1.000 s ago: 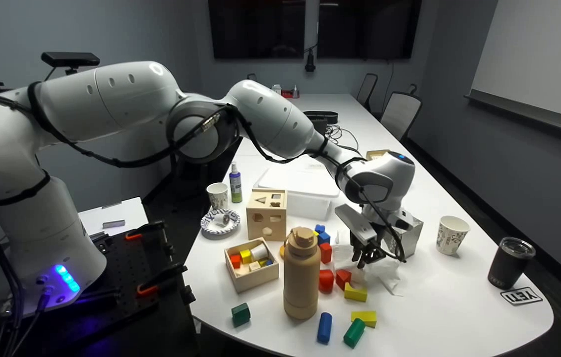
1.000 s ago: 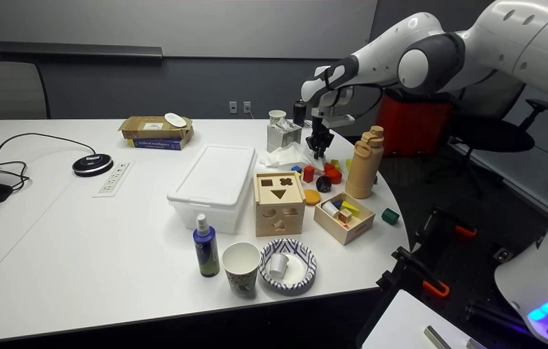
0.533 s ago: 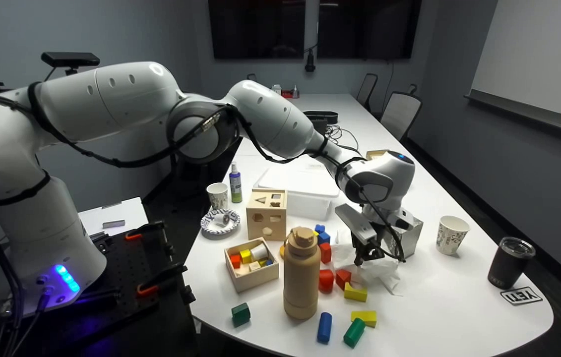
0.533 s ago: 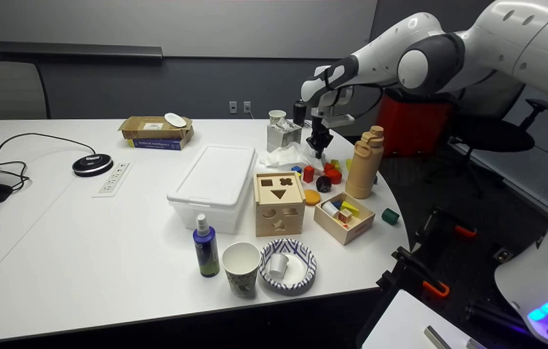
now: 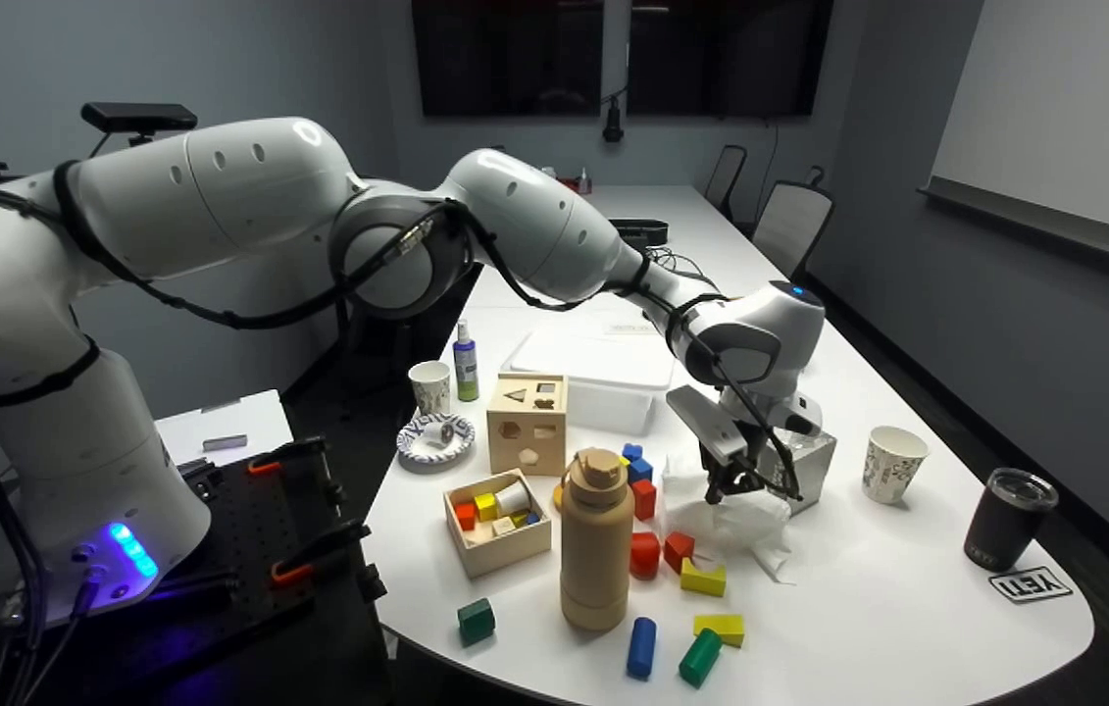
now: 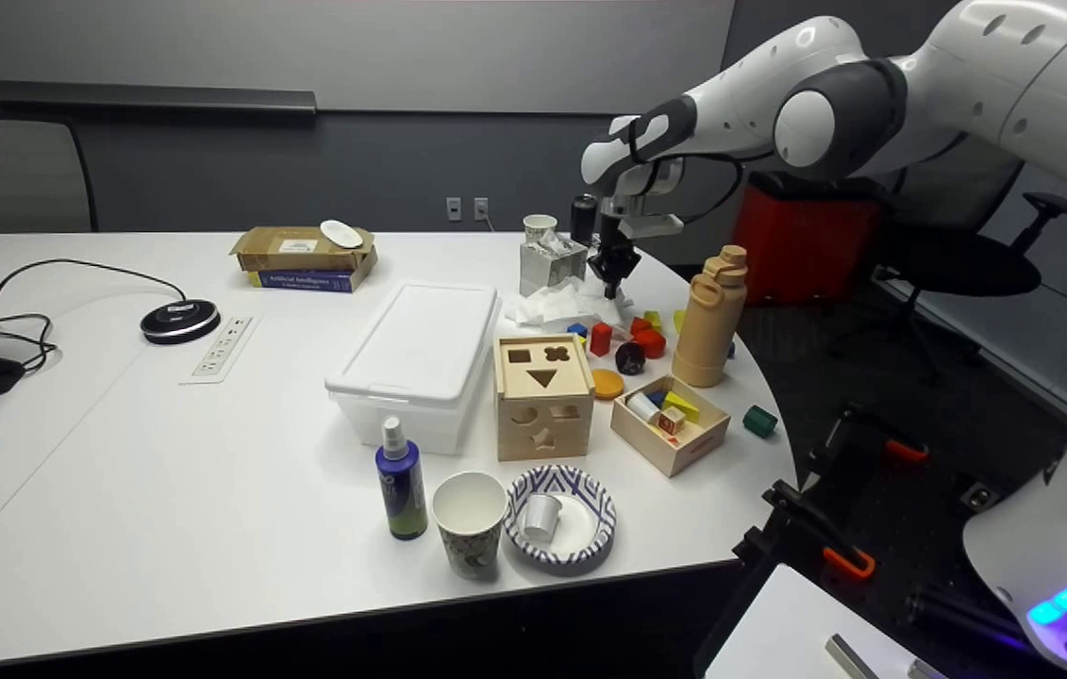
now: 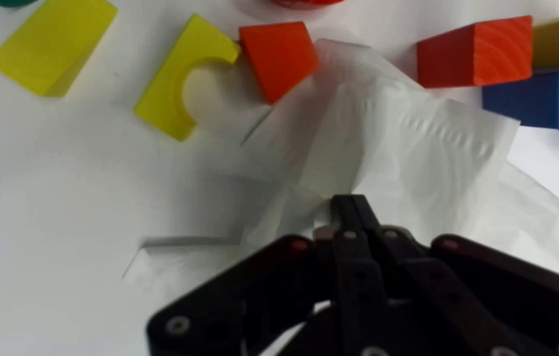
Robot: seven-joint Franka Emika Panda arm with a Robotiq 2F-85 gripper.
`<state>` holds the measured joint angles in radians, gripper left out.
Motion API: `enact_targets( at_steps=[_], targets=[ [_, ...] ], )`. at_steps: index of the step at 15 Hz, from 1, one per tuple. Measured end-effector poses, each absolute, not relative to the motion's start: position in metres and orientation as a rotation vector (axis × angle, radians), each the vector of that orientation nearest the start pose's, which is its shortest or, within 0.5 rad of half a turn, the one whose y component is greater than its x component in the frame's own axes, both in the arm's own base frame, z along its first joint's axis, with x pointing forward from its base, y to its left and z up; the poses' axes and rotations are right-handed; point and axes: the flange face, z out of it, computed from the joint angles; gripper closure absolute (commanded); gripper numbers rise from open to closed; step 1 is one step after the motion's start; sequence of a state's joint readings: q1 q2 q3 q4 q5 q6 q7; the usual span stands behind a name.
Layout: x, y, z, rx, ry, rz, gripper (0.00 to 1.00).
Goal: Use the napkin to wipe the white lid on the lunchbox
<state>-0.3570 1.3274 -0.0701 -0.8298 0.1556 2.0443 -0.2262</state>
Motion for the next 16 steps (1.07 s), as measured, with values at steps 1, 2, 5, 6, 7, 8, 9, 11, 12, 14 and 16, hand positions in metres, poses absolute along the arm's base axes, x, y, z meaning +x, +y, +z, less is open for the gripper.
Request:
enact_targets(
  at_steps=[1,2,5,6,7,8,9,11,12,14,16],
  targets=[
    [0.716,-0.285,0.080,-3.015,0.350,0.119,1.00],
    [0.721,-0.279,0.092,-3.011,0.364,0.113,1.00],
    [0.737,-0.260,0.137,-3.000,0.389,0.101,1.00],
    [0.742,-0.251,0.154,-2.992,0.382,0.091,1.00],
    [0.748,-0.241,0.172,-2.982,0.375,0.077,1.00],
    [0.754,-0.230,0.190,-2.973,0.360,0.056,1.00],
    [0.760,-0.218,0.207,-2.965,0.338,0.033,1.00],
    [0.770,-0.193,0.238,-2.952,0.286,-0.015,1.00],
    [0.775,-0.180,0.251,-2.946,0.259,-0.039,1.00],
    [0.783,-0.151,0.270,-2.932,0.199,-0.075,1.00],
    [0.789,-0.121,0.279,-2.909,0.123,-0.105,1.00]
  ],
)
